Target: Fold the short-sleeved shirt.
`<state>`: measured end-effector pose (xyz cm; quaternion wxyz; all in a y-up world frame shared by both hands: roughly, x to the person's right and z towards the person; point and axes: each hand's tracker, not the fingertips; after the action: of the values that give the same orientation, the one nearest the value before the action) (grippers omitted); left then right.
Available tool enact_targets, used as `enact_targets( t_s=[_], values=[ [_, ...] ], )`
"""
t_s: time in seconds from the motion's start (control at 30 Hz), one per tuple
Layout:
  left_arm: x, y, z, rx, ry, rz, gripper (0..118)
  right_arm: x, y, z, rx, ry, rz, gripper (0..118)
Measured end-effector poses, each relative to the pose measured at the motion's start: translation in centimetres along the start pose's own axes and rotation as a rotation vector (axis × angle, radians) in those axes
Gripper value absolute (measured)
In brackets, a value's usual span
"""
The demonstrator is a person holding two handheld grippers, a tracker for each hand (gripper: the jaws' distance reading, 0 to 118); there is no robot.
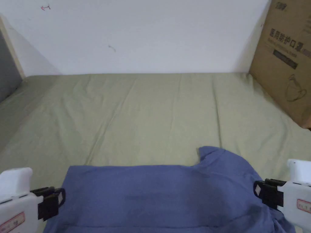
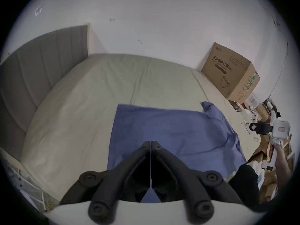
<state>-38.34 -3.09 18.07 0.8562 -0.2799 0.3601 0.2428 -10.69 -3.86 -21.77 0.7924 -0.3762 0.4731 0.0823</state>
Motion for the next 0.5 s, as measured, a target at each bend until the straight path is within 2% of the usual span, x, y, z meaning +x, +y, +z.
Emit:
enact_targets(
  t_s=[0.1,0.2,0.3,0.33,0.37,0.4,0.43,0.5],
  values=[
    [-1.4,3.4,-3.6,-0.048,0.019,0.042,0,-0.1,1.2,-1.4,-0.029,0.066,-0.045,0],
    [-5.4,6.3,-9.5,-0.117,-0.082,0.089,0,0.1,1.6,-2.8,-0.044,0.076,-0.040,0],
    [-8.6,8.2,-15.0,-0.205,-0.029,0.108,0,0.3,1.5,-3.8,-0.083,0.059,-0.022,0],
    [-9.1,8.7,-16.2,-0.204,-0.010,0.104,8,0.5,1.4,-4.0,-0.098,0.055,-0.025,0],
    [-9.4,9.1,-17.5,-0.218,0.037,0.070,47,0.8,1.2,-4.3,-0.115,0.054,-0.032,0],
    [-10.1,8.8,-19.2,-0.251,0.048,0.037,90,1.1,1.0,-4.5,-0.130,0.052,-0.041,0],
    [-10.3,8.7,-20.5,-0.287,0.055,0.017,118,1.7,0.6,-5.0,-0.141,0.050,-0.047,0],
    [-10.7,9.2,-21.6,-0.288,0.075,0.008,113,2.3,0.2,-5.4,-0.163,0.036,-0.061,0]
  ],
)
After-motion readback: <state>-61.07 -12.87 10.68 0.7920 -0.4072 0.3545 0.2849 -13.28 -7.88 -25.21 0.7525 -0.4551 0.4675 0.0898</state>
